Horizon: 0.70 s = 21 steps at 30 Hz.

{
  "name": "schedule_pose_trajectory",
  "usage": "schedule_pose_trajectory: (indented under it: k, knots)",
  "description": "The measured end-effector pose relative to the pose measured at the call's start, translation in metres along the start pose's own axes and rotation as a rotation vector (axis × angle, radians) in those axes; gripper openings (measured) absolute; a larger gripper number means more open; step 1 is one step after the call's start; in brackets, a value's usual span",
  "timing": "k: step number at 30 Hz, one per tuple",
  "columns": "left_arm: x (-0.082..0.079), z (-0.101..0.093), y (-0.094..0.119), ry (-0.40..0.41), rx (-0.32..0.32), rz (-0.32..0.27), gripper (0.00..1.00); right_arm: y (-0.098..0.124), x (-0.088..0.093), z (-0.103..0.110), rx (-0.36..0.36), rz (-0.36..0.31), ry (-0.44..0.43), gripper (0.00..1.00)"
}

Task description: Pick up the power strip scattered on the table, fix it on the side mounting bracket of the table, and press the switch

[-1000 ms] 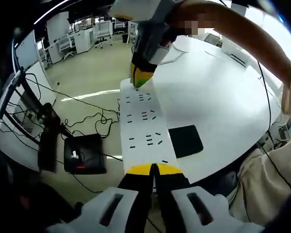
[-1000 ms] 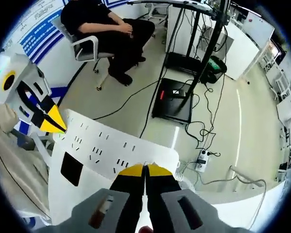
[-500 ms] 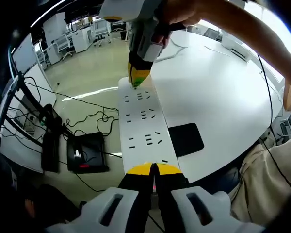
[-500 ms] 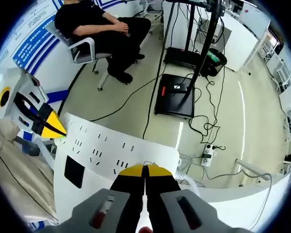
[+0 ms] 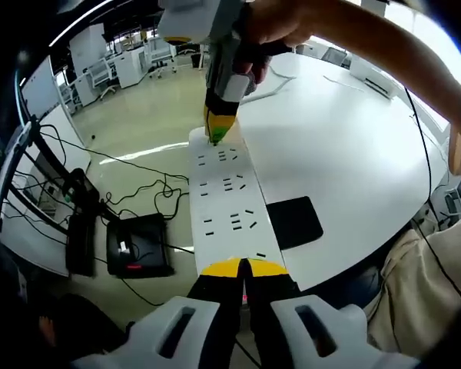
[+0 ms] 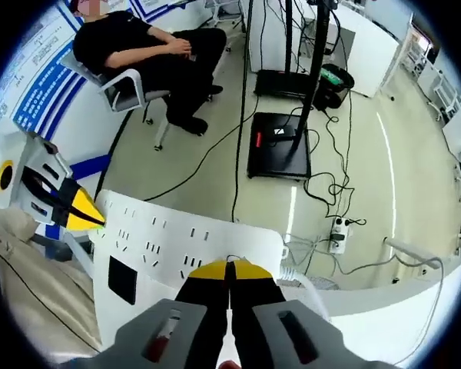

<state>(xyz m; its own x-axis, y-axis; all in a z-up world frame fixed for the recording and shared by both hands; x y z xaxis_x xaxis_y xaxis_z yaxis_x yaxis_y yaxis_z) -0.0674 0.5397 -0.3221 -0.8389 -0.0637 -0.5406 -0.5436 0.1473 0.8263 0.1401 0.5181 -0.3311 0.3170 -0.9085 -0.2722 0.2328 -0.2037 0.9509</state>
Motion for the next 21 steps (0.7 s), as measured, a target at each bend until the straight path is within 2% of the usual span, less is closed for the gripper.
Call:
schedule_pose_trajectory:
  k: [2, 6, 11, 21]
  knots:
    - [0.0, 0.0, 0.001, -0.003, 0.001, 0.003, 0.06, -0.001, -0.001, 0.001, -0.001, -0.002, -0.006, 0.0]
    - [0.0, -0.002, 0.0, -0.011, -0.004, 0.018, 0.06, 0.0, -0.006, 0.005, 0.013, 0.006, 0.058, 0.0]
    - [0.0, -0.003, 0.001, -0.002, -0.001, 0.027, 0.06, 0.0, -0.009, 0.006, 0.022, 0.013, 0.078, 0.0]
    - [-0.003, 0.0, -0.001, 0.001, -0.001, 0.043, 0.06, 0.005, -0.013, 0.009, 0.032, -0.009, 0.073, 0.0]
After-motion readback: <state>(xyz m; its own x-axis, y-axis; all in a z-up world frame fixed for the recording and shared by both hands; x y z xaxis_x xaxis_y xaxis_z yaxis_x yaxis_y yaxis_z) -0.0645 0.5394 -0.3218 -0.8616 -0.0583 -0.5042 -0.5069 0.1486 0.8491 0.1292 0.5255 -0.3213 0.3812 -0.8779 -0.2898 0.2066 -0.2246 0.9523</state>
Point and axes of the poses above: the point that each gripper's makers call its tool centre point, and the gripper's own axes: y roughly backward along the fingers, z roughly to its left, x roughly out of its underside, the point moved 9 cm from there along y, roughly backward along the fingers, and after that the axes turned 8 degrees about y, right-handed, at the moved point
